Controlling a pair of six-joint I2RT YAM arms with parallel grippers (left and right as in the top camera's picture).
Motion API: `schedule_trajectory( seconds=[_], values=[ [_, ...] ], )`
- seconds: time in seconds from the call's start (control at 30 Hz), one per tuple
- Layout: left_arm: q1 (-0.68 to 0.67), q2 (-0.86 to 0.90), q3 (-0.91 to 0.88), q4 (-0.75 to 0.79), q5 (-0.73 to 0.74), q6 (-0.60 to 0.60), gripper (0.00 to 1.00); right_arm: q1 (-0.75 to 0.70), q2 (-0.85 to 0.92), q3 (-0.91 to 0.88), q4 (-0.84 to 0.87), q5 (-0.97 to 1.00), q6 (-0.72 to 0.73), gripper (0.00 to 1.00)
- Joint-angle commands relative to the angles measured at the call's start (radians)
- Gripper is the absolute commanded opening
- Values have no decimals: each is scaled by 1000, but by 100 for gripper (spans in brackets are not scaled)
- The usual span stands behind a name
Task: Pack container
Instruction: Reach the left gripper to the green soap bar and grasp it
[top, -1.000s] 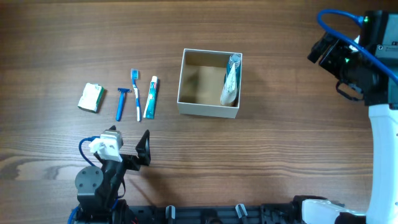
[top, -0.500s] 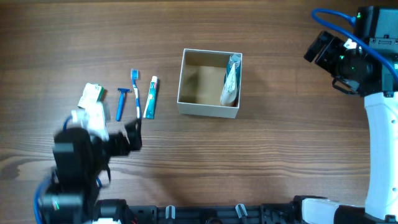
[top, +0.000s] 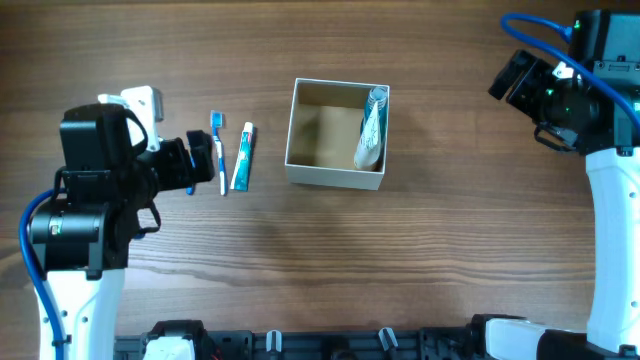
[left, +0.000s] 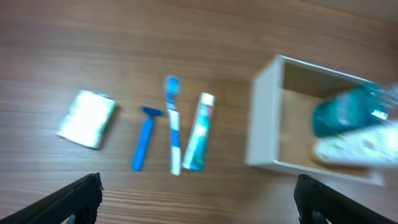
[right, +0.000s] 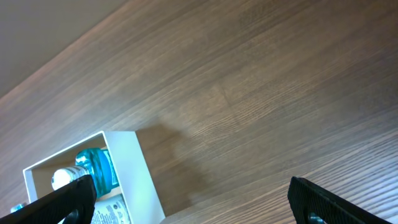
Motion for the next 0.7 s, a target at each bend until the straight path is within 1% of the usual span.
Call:
schedule_trajectory(
  seconds=[0.0, 0.03, 0.1, 0.13, 0.27, 0.37, 0.47, 0.6, 0.67],
  values=[
    [49, 70, 21, 7, -254, 26, 100, -2, 10, 6, 0, -5, 1, 100],
    [63, 89, 21, 10, -251, 28, 100, -2, 10, 6, 0, -5, 2, 100],
    [98, 152, 21, 15, -251, 51, 95, -2, 10, 6, 0, -5, 1, 100],
    [112, 187, 21, 16, -251, 53, 96, -2, 10, 6, 0, -5, 1, 100],
    [154, 335, 21, 32, -255, 154, 93, -2, 10, 6, 0, -5, 1, 100],
    [188, 428, 21, 77, -256, 172, 94, -2, 10, 6, 0, -5, 1, 100],
    [235, 518, 21, 160, -253, 183, 99, -2, 10, 6, 0, -5, 1, 100],
    [285, 611, 21, 227, -243, 212, 99, -2, 10, 6, 0, -5, 1, 100],
    [312, 647, 21, 256, -203, 213, 100, -2, 10, 6, 0, -5, 1, 100]
  ],
)
